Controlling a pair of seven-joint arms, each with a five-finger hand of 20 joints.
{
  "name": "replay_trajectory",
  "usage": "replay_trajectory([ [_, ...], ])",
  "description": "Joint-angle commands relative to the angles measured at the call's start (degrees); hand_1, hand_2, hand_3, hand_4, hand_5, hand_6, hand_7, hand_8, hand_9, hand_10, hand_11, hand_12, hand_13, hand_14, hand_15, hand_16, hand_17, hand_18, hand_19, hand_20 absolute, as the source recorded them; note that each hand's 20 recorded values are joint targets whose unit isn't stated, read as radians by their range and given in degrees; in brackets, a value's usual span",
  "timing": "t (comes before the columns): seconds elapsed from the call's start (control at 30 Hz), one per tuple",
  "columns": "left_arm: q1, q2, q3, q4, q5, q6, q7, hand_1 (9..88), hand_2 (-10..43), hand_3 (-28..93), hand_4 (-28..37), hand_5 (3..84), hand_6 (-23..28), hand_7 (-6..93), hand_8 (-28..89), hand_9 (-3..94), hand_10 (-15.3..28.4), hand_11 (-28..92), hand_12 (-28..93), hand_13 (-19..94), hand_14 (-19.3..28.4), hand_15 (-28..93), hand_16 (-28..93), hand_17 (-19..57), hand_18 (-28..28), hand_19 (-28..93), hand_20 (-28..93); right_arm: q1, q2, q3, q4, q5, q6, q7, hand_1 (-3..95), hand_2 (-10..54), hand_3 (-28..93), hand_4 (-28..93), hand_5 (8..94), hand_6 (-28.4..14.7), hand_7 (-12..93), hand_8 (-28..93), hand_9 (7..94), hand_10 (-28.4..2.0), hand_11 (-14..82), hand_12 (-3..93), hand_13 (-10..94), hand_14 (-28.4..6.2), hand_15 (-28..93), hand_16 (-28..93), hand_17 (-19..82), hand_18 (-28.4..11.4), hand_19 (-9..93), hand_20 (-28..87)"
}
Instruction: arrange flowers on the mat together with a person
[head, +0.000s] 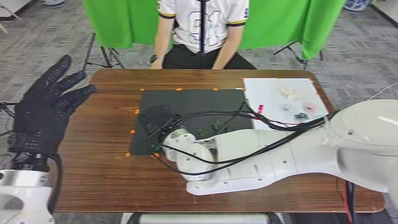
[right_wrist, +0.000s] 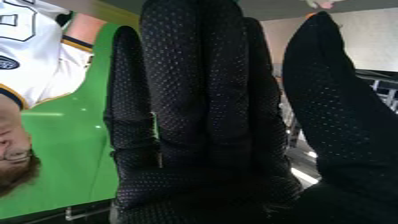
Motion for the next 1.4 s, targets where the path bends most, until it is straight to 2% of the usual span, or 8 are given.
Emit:
replay_trajectory([
  [0.03, 3.6, -0.58, -1.14, -0.69, -0.11, 0.53, 0.09, 21.9, 5.8, 75, -23.5, 29.1, 4.0, 10.2, -8, 27.4, 14.0, 17, 12, 20, 22.0, 46, -5, -9.3, 20.2, 40, 16, -0.2, 1.4, 4.1, -1.9, -1.1, -0.1, -1.0, 44.1, -9.5, 66, -28, 71.6, 2.7, 17, -7, 84.7, -9.5, 30.0, 19.5, 77, -7.0, 50, 19, 37, -18.1, 76, -1],
  [0.2, 9.2, -1.32, -3.98, -2.04, -0.93, 1.72, 1.63, 22.0, 5.8, 75, -23.5, 29.1, 4.0, 10.2, -8, 27.4, 14.0, 17, 12, 20, 22.0, 46, -5, -9.3, 20.2, 40, 16, -4.6, 7.5, 13.5, -8.0, 1.2, -0.5, -4.3, 42.0, -9.5, 67, -28, 70.8, 2.5, 17, -12, 82.9, -10.1, 29.5, 19.1, 76, -7.4, 50, 19, 35, -19.1, 75, -1],
  [0.53, 13.6, -2.43, -6.35, -0.38, -3.59, 3.06, 2.09, 21.4, 5.9, 75, -23.9, 29.6, 4.1, 9.9, -8, 27.4, 14.0, 17, 12, 20, 21.8, 45, -5, -9.5, 19.9, 40, 16, -28.5, 21.9, 45.1, -19.8, 17.5, 0.3, -15.5, 31.4, -4.1, 67, -25, 66.8, -0.3, 15, -13, 74.6, -13.6, 21.6, 16.2, 69, -12.5, 49, 16, 28, -20.9, 75, 1],
  [0.7, 14.3, -2.32, -5.89, 0.33, -4.05, 3.07, 2.28, 21.2, 6.0, 75, -24.2, 29.6, 4.1, 9.8, -8, 27.4, 14.0, 17, 13, 20, 21.8, 45, -5, -9.5, 19.9, 40, 16, -42.1, 24.8, 62.1, -22.0, 37.1, -0.5, -23.8, 28.3, -1.4, 68, -24, 62.1, -1.1, 15, -13, 68.7, -15.9, 19.2, 15.3, 62, -15.7, 48, 13, 23, -22.0, 73, 2],
  [0.8, 16.3, -1.05, -6.13, 0.56, -6.28, 3.93, 4.04, 20.9, 6.0, 75, -24.4, 29.8, 4.0, 9.6, -8, 28.3, 14.4, 17, 13, 21, 22.2, 48, -4, -9.7, 19.4, 39, 16, -49.4, 25.5, 71.5, -22.7, 53.7, -2.3, -26.2, 27.4, -0.6, 70, -24, 59.9, -1.1, 15, -13, 65.9, -16.4, 18.9, 15.1, 59, -16.4, 49, 12, 21, -22.0, 71, 4],
  [0.93, 16.2, -2.01, -5.9, 0.63, -5.43, 3.53, 2.96, 20.8, 6.0, 75, -24.6, 29.9, 3.9, 9.5, -8, 29.1, 14.7, 18, 13, 22, 22.4, 53, -5, -9.7, 19.2, 38, 16, -55.2, 30.0, 76.1, -25.0, 56.0, 1.3, -28.9, 27.0, 0.3, 70, -24, 58.2, -1.0, 15, -13, 63.6, -17.5, 18.4, 14.7, 55, -18.0, 49, 11, 19, -22.8, 70, 6],
  [1.2, 19.8, -0.54, -5.73, 0.05, -7.62, 4.28, 7.04, 20.4, 5.9, 75, -24.6, 30.3, 3.7, 9.4, -8, 28.5, 13.8, 16, 12, 21, 21.2, 42, -6, -9.9, 19.1, 36, 15, -71.1, 32.6, 91.5, -28.8, 66.6, 3.5, -35.8, 26.2, -0.3, 71, -25, 57.1, -0.7, 15, -13, 60.6, -17.0, 16.9, 14.2, 52, -18.9, 46, 9, 17, -23.8, 64, 7],
  [1.4, 19.3, 0.66, -3.45, 0.4, -8.65, 4.87, 8.34, 20.4, 5.9, 75, -24.8, 30.4, 3.4, 9.1, -8, 27.6, 13.0, 13, 11, 21, 20.8, 40, -5, -9.9, 19.2, 36, 14, -76.6, 32.3, 96.1, -29.1, 69.5, 2.9, -38.9, 25.3, -0.7, 72, -25, 53.6, -0.1, 14, -13, 55.4, -16.1, 13.2, 13.4, 47, -19.4, 39, 9, 13, -24.7, 58, 8],
])
